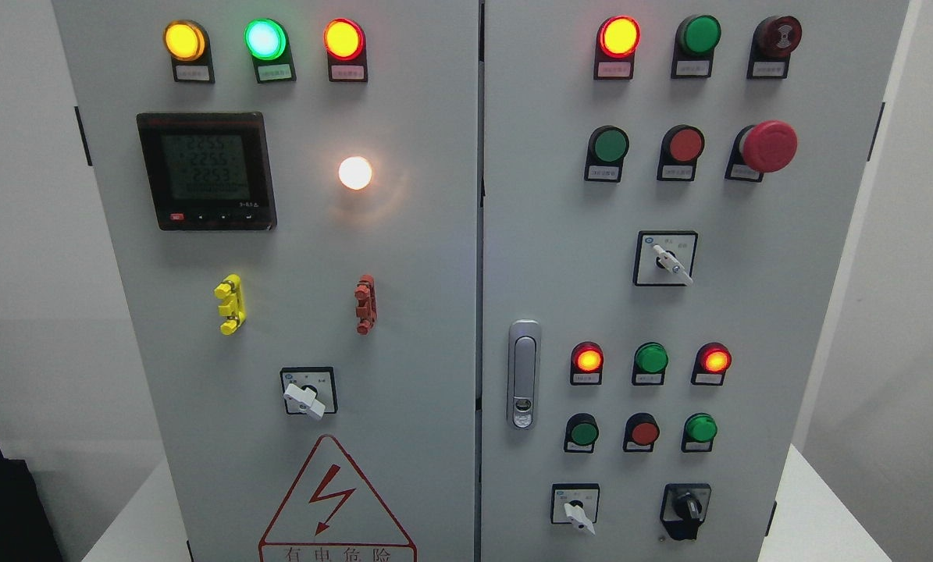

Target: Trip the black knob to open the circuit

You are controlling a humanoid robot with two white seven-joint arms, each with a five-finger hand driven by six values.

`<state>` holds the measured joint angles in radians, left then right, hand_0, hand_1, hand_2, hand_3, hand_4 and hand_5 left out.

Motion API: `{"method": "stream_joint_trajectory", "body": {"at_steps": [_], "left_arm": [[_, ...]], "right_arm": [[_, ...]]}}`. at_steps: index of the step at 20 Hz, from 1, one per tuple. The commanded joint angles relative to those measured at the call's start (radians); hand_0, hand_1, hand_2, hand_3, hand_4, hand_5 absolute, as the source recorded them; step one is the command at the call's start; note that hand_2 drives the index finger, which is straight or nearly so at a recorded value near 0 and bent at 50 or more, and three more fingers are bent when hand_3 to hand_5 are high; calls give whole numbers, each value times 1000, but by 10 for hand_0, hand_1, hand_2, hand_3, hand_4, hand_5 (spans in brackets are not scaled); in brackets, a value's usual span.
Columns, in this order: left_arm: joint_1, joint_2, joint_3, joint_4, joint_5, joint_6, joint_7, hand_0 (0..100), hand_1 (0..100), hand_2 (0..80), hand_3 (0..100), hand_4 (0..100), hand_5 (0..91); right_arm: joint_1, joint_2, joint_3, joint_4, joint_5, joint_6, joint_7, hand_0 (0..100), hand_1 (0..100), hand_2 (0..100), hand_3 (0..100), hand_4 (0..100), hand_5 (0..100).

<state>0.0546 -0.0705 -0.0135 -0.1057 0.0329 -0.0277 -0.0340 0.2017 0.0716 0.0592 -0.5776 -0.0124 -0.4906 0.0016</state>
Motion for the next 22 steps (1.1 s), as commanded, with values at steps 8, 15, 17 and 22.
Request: {"method": "stream_joint_trajectory", "body": {"at_steps": [8,15,17,22], "left_arm": [[-2,-2,1,0,2,-1,0,120,389,0,0,0,0],[-2,-2,1,0,2,0,0,120,389,0,0,0,0],[-4,-2,1,0,2,0,0,120,389,0,0,0,0],[-4,-2,1,0,2,0,0,120,389,0,0,0,0]], "right_arm": [[-2,-3,-1,-60,-30,-184,-9,224,644,0,759,619,425],[1,-3,2,-136,-69,-276,-28,548,716,0,786,677,572],[1,-1,-2,-160,-69,-299,-32,564,717,0,808,691,597],[12,0,-2,-246,-69,-321,-34,578,706,0,872,749,686]]}}
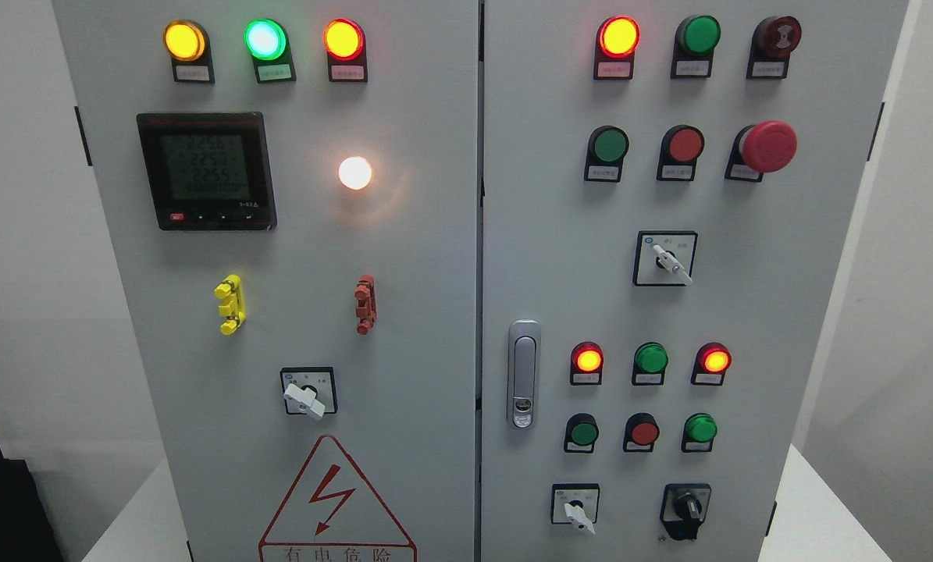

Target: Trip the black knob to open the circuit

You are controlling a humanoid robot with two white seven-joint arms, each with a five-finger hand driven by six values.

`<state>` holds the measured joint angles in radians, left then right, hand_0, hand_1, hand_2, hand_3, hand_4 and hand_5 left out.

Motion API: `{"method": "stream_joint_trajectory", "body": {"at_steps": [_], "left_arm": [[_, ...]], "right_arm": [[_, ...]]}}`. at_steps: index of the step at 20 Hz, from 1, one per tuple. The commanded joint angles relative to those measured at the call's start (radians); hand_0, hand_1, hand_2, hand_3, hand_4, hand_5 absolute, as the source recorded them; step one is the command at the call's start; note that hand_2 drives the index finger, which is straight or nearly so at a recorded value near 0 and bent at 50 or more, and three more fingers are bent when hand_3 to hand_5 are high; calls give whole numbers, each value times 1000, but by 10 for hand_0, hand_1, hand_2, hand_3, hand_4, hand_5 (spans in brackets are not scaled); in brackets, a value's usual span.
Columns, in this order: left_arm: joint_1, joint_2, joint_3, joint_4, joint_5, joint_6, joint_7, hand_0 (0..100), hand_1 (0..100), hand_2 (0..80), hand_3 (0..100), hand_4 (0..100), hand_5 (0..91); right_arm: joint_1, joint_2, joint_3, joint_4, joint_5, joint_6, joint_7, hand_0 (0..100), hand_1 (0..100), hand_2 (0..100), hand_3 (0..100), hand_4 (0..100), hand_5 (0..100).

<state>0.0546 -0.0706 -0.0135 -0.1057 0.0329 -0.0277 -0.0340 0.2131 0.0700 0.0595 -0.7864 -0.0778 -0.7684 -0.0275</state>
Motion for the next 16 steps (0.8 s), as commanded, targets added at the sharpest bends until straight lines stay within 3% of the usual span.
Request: {"method": "stream_joint_trajectory", "body": {"at_steps": [1,9,16], "left_arm": [[-4,-2,1,0,2,-1,0,120,389,0,0,0,0],[-4,-2,1,0,2,-1,0,120,389,0,0,0,0],[-2,-2,1,0,2,-1,0,120,389,0,0,0,0]], "right_arm": [[3,2,-4,-54,-4,-45,-5,577,704,0,880,760,698],[5,4,-7,-215,-27,-48,-31,582,714,0,930,817,792],[6,1,-7,-348,-28,-28,-31,692,732,0,976,865,867]]}}
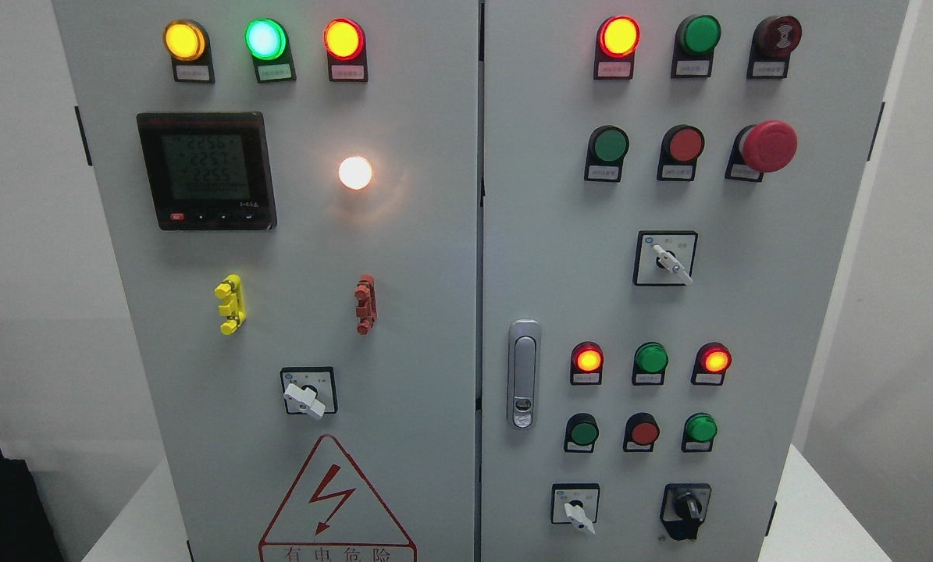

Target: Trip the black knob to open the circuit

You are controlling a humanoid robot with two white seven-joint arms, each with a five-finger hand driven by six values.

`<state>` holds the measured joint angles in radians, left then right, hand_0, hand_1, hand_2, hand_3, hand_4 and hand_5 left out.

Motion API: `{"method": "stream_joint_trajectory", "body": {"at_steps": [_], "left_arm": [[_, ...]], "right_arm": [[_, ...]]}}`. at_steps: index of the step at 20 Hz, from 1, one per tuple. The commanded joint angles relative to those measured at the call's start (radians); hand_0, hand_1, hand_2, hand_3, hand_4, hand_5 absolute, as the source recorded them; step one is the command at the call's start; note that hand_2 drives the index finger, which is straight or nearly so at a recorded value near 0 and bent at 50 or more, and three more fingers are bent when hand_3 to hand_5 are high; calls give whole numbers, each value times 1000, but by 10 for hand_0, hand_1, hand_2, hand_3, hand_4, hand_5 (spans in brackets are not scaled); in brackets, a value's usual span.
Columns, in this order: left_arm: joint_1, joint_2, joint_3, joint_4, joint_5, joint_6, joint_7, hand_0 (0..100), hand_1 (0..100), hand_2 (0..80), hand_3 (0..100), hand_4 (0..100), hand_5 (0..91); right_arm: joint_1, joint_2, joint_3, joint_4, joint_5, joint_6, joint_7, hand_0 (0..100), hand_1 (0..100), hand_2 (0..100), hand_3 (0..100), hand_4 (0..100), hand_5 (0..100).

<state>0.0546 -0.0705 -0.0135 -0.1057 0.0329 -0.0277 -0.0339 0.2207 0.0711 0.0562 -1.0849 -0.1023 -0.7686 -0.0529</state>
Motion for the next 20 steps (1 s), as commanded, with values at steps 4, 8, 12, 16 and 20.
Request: {"method": "stream_joint_trajectory", "body": {"at_steps": [4,8,12,16,20], "left_arm": [[-2,-2,1,0,2,0,0,120,389,0,0,0,0],[-2,-2,1,0,2,-1,0,120,389,0,0,0,0],[-2,-2,1,0,2,0,0,120,389,0,0,0,0],[-4,-2,1,0,2,-1,0,120,389,0,0,0,0],[-2,-2,1,0,2,-1,0,120,389,0,0,0,0]], "right_arm": [[3,-1,-4,-162,-4,31,-5,729,744,0,996,893,902],[2,-1,-4,-236,-4,69,-5,771,755,0,1000,918,923],[2,-7,-6,-311,-4,110,-5,793,759,0,1000,931,928],[-3,-13,-9,-403,-34,175,-5,804,763,0,1000,935,928],[-15,-17,-9,-444,-37,210,-5,816,767,0,1000,940,930]]}}
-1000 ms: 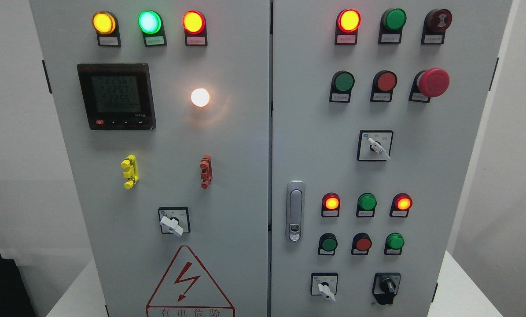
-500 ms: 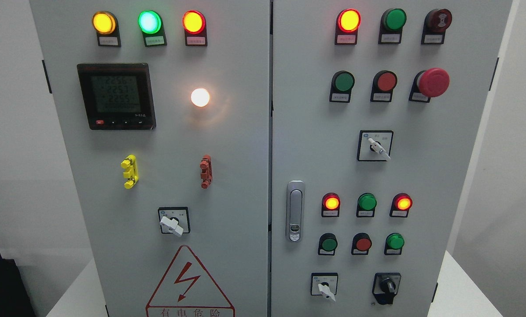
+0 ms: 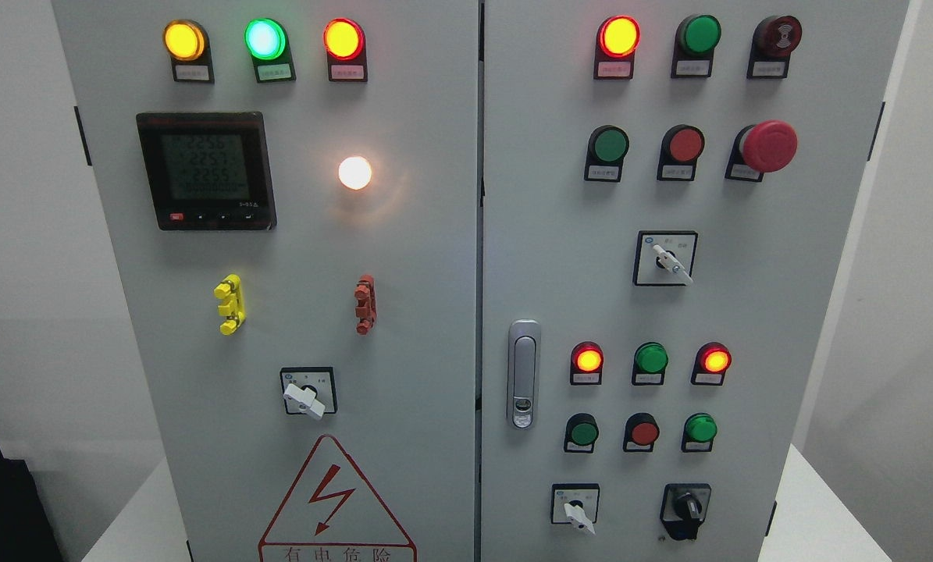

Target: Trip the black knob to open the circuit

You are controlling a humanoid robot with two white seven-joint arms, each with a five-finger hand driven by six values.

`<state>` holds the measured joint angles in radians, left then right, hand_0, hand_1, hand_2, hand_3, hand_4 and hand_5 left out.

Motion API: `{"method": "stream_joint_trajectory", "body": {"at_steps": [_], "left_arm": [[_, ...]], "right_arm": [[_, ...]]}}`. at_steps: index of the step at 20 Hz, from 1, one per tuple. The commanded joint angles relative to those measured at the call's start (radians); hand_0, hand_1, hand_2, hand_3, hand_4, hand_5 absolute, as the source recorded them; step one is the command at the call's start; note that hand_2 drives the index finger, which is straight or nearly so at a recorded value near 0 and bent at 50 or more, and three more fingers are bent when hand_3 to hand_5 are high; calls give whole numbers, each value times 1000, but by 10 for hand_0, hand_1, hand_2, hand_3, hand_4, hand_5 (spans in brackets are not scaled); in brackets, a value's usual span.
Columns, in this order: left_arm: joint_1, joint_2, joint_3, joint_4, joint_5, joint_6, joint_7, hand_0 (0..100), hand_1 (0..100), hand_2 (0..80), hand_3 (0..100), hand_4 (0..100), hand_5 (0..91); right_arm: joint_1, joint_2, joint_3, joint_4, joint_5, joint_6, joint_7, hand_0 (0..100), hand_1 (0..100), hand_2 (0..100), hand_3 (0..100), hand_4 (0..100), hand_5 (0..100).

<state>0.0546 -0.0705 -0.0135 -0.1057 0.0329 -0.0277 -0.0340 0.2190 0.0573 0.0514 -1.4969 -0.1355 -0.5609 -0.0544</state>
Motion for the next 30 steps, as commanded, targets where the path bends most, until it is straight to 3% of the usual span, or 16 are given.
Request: {"method": "stream_joint_trajectory", "body": {"at_steps": [1,18,30], "left_arm": [[-2,-2,1,0,2,-1,0,120,389,0,0,0,0],[-4,-2,1,0,2,-1,0,120,389,0,0,0,0],[-2,-2,1,0,2,0,0,120,389,0,0,0,0]], "right_arm": [[-20,-4,-4,-39,-4,12,-4,818,768,0,1000,940,930],[-147,-11,-19,-75,-13,110,-4,842,777,0,1000,942,932],[-193,-13,-27,-106,-18,151,-4,857,785,0,1000,943,930]]}}
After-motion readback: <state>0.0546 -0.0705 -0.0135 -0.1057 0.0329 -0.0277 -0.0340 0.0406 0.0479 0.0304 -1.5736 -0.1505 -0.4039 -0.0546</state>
